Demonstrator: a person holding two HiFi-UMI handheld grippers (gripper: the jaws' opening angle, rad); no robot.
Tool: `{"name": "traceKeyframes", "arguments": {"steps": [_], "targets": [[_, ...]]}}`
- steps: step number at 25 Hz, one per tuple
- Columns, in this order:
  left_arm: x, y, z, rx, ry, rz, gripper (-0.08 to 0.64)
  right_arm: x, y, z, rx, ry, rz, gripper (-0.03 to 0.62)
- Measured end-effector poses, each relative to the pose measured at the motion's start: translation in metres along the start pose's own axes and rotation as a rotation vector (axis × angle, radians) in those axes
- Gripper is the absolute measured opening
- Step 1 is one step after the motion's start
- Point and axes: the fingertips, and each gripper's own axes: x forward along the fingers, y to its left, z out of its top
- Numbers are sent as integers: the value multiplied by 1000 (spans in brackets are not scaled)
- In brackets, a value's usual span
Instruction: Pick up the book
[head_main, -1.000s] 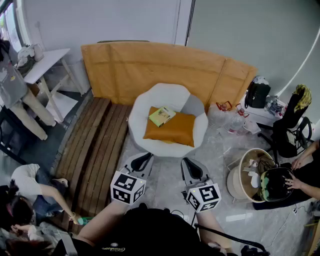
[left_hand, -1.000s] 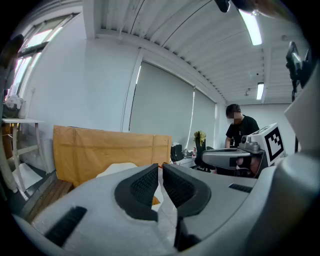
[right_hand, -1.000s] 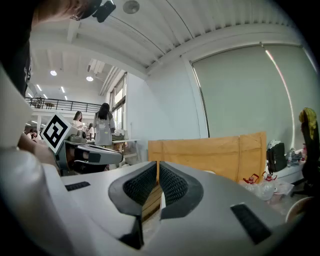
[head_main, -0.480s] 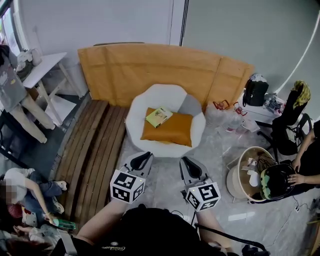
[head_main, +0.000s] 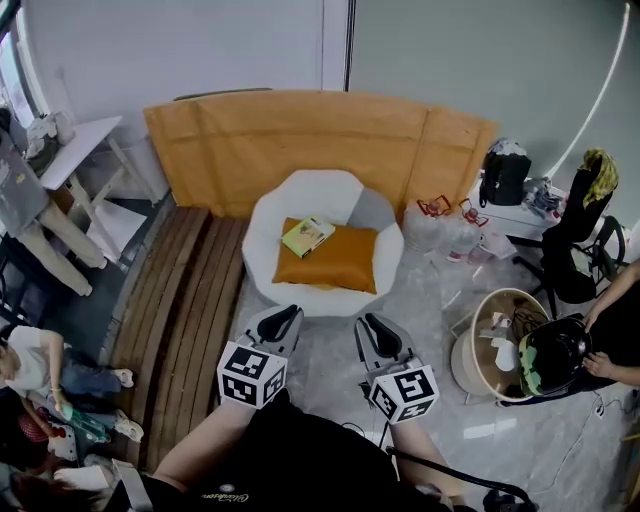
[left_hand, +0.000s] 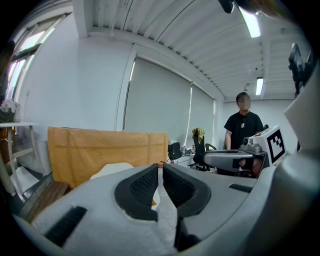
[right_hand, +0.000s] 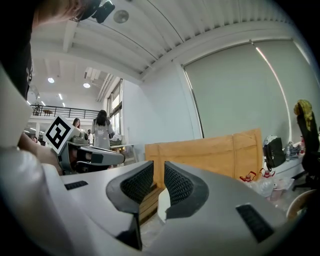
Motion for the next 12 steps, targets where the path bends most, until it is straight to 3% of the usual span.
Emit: {"name": "traceKeyframes", "arguments": {"steps": [5,12], "targets": [[18,6,4,-7,-9,3,38,14,-13,0,-3,12,6,64],[57,45,5,-33,-38,-4,60,59,-39,-3,-31,29,-14,64]]}}
